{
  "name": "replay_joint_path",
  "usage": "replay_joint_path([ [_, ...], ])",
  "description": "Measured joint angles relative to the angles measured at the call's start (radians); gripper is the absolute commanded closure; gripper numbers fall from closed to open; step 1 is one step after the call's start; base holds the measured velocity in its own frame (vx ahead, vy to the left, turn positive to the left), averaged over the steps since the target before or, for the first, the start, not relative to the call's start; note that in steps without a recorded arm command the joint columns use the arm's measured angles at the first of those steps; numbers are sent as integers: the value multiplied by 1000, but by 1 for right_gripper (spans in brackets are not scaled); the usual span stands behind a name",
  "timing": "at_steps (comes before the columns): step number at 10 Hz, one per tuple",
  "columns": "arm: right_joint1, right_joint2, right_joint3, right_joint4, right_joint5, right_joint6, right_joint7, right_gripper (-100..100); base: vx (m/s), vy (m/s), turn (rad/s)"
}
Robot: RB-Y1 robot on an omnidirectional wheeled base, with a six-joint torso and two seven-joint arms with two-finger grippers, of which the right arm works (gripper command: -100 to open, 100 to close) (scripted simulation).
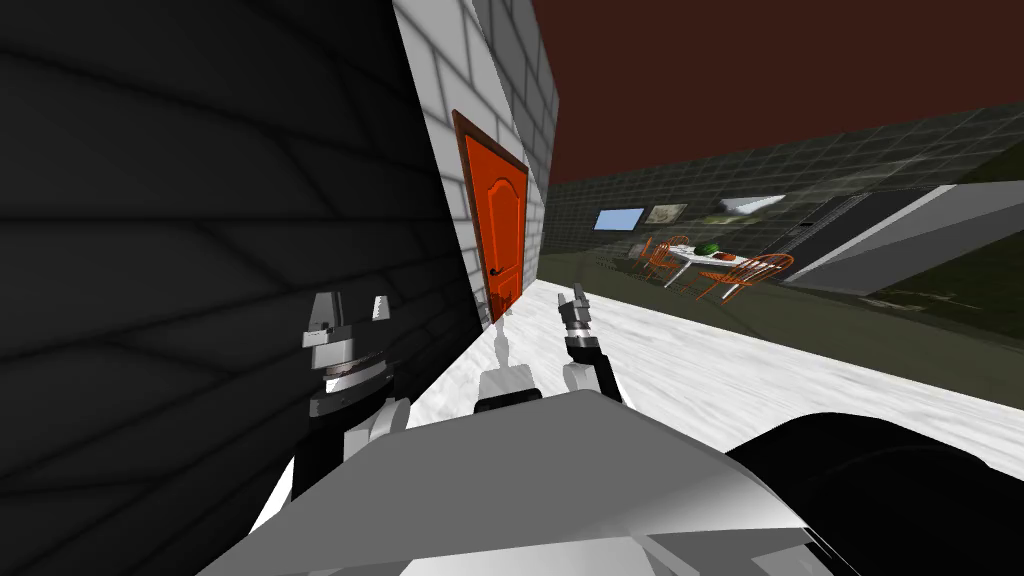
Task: Pull the door open
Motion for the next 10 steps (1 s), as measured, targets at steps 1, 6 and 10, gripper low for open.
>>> replay_joint_path([
  [1, -7, -7, -1, 18, -1, -4, -1, -100, 116, -35, 138],
  [6, -41, -43, 8, 122, 0, -34, -20, -100, 122, -21, 108],
  [10, -87, -74, 8, 217, -2, -50, -36, -100, 131, -59, 149],
])
